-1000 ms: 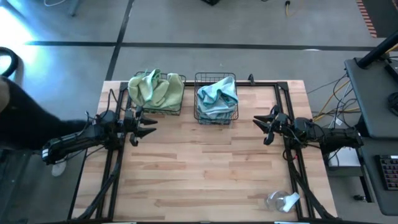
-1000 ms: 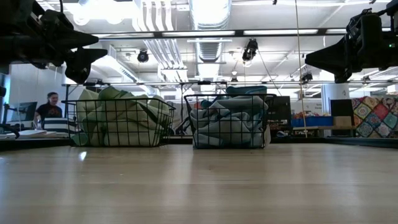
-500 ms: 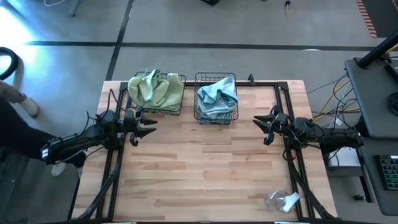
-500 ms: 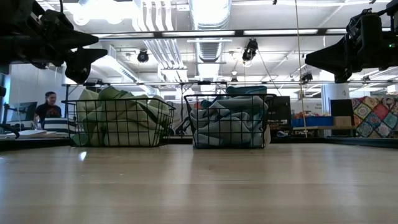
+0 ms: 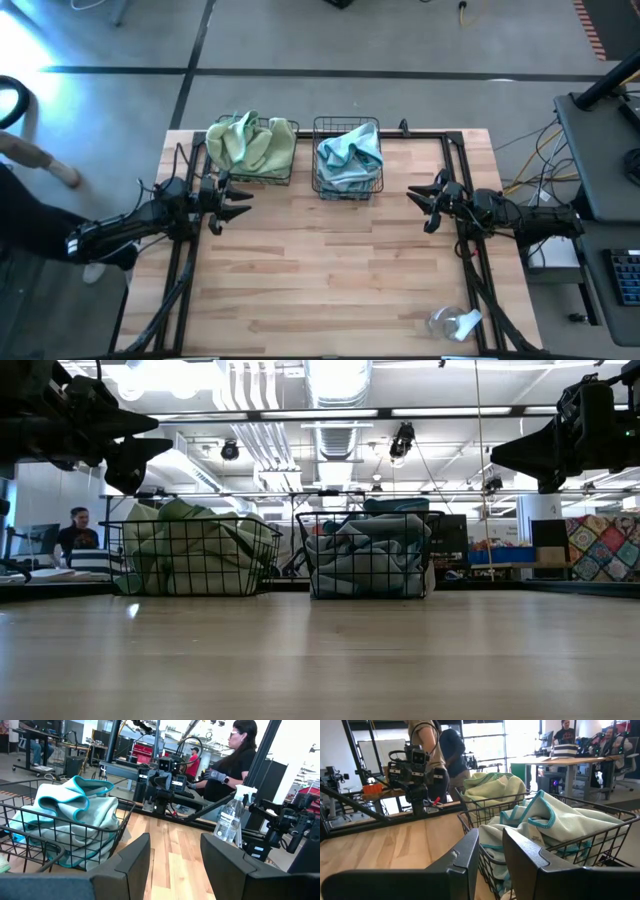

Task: Sort microfiber towel by color & place in baskets
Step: Return to Home Position

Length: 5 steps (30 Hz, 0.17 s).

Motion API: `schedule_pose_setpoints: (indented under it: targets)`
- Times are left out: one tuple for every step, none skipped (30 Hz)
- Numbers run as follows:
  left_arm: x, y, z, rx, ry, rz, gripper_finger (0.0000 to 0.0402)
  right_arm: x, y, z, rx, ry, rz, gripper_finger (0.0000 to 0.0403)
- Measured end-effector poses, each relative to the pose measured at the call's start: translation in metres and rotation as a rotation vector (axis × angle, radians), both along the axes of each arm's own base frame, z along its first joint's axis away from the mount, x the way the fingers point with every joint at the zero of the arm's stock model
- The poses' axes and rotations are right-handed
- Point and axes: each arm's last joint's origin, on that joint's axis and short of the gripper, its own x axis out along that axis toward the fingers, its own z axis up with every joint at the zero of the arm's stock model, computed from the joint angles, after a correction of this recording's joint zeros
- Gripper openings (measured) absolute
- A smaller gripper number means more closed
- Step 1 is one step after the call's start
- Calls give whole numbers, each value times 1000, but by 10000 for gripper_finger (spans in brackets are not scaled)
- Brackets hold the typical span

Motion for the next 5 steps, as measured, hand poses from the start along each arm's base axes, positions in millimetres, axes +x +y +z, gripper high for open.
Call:
schedule_pose_setpoints:
  targets:
    - [0, 0, 0, 0, 0, 0, 159, 0, 0, 0, 0, 0, 0, 82]
    - [0, 0, 0, 0, 0, 0, 159, 0, 0, 0, 0, 1, 0, 82]
    - [0, 0, 0, 0, 0, 0, 159, 0, 0, 0, 0, 0, 0, 82]
    - [0, 0, 0, 0, 0, 0, 159, 0, 0, 0, 0, 0, 0, 82]
    - [0, 0, 0, 0, 0, 0, 159, 0, 0, 0, 0, 0, 0, 82]
